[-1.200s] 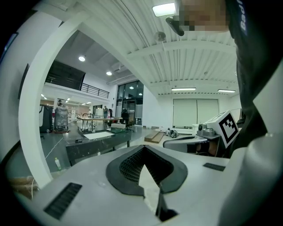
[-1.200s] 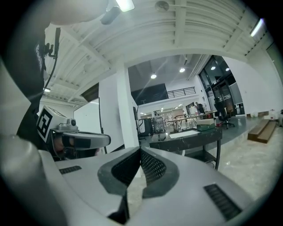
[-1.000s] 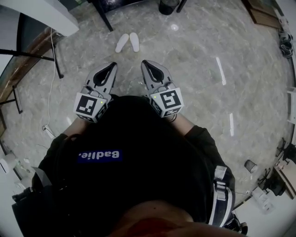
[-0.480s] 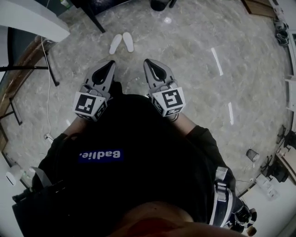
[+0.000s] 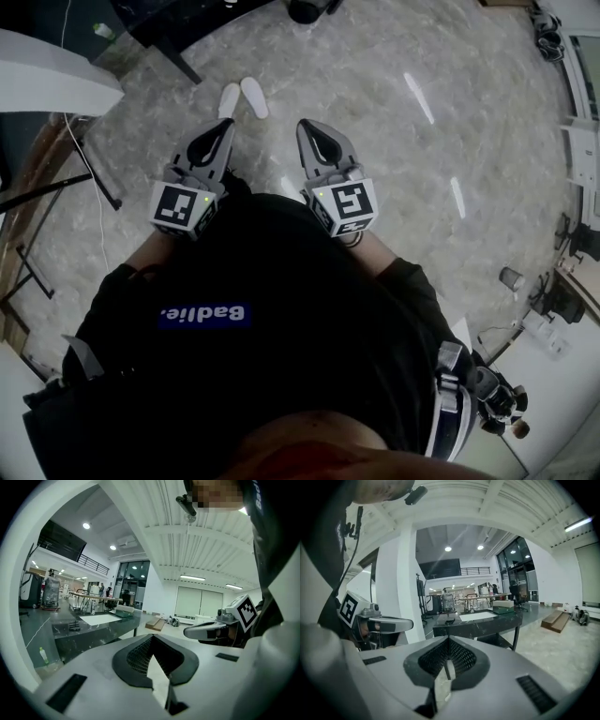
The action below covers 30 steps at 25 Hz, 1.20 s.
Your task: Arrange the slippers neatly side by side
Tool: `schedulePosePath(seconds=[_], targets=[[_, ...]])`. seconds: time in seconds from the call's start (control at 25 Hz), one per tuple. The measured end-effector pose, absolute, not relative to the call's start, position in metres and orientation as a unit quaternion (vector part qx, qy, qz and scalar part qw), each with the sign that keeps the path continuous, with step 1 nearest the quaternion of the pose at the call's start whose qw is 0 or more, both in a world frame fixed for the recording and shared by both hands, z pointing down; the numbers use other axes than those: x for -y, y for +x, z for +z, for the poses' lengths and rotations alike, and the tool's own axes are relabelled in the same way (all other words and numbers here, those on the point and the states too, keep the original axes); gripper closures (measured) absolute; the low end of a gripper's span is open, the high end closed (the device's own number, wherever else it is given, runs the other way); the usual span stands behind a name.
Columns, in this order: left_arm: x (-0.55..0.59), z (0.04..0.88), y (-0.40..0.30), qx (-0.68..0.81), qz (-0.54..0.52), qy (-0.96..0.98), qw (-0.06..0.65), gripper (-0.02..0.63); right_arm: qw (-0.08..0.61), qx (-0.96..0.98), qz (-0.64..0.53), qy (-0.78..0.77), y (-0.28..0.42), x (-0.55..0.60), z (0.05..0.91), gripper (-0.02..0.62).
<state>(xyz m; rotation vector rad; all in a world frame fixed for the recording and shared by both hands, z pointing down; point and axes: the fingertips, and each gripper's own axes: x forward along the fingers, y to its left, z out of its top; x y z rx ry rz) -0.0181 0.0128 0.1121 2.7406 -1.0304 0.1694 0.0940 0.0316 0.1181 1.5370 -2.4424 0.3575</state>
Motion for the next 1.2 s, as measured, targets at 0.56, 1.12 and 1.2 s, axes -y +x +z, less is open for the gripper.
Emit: schedulePosePath(seconds=[0.56,1.12,1.2], targets=[[0.103,0.186,-0.12,0.363,0.068,0.915,0.164,0.604,0.2,0.829,0.154,0.498,-0.012,0.082,0.186,0.595],[0.15,0.267,-0.103,0.462,0.089,0.858,0.206,0.604,0.254,0.846,0.224,0.413,0.008,0.158,0.348,0.594],[0.159,0.268,-0.095,0.475,0.072,0.853,0.203,0.604,0.272,0.841,0.236,0.404,0.015,0.164,0.381,0.584]])
